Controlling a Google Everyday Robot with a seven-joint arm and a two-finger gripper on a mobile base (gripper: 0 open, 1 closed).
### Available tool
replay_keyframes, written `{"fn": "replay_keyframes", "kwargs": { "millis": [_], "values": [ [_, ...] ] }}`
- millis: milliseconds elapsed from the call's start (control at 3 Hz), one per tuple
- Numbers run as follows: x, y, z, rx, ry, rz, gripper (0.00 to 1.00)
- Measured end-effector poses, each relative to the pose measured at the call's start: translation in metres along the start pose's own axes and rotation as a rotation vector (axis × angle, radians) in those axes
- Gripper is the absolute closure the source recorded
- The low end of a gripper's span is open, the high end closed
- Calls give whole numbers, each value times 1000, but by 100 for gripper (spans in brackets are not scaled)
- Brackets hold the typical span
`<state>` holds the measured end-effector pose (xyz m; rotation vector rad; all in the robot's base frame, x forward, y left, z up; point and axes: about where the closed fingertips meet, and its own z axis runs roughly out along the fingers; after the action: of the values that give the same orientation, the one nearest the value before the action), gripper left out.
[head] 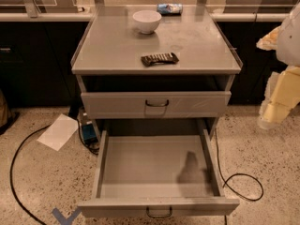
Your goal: Place rxbar chocolate into middle drawer
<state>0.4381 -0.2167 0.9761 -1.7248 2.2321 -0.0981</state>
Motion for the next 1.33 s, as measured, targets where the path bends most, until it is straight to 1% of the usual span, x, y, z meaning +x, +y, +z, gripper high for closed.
{"fn": "replay_keyframes", "kwargs": {
  "millis": [333,667,1000,1333],
  "values": [
    [0,0,0,0,0,0,0],
    [-19,-30,0,13,-28,-46,0],
    [-42,-79,10,-6,-91,-106,0],
    [-64,-123,25,-16,-143,-147,0]
  ]
}}
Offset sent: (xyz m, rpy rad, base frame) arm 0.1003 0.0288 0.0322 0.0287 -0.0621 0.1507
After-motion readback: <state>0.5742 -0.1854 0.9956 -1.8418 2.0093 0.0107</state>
